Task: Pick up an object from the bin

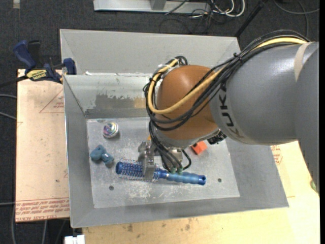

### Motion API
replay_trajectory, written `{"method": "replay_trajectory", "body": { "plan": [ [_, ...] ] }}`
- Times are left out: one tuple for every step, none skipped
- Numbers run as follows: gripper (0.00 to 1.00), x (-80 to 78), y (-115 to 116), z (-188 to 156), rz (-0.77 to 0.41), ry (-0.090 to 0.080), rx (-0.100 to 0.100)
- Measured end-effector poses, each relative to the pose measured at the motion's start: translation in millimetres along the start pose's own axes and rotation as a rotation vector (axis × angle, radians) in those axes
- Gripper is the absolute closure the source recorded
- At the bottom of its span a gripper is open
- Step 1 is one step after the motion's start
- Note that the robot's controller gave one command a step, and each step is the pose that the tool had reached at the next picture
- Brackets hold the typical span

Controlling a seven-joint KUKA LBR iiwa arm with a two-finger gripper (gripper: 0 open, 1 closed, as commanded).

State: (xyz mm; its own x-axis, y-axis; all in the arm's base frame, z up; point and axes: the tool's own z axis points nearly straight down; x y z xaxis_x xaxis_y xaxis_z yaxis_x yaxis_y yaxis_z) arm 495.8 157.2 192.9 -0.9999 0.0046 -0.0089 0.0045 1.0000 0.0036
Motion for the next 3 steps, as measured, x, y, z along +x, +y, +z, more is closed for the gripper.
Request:
{"method": "replay_trajectory", "body": {
  "plan": [
    [1.00, -22.6, -13.6, -63.8, -0.504, 0.002, 0.001],
    [1.00, -39.8, -7.3, 18.7, -0.630, 0.015, -0.001],
    [0.00, -40.7, -6.8, 15.1, -0.629, 0.009, -0.001]
  ]
}}
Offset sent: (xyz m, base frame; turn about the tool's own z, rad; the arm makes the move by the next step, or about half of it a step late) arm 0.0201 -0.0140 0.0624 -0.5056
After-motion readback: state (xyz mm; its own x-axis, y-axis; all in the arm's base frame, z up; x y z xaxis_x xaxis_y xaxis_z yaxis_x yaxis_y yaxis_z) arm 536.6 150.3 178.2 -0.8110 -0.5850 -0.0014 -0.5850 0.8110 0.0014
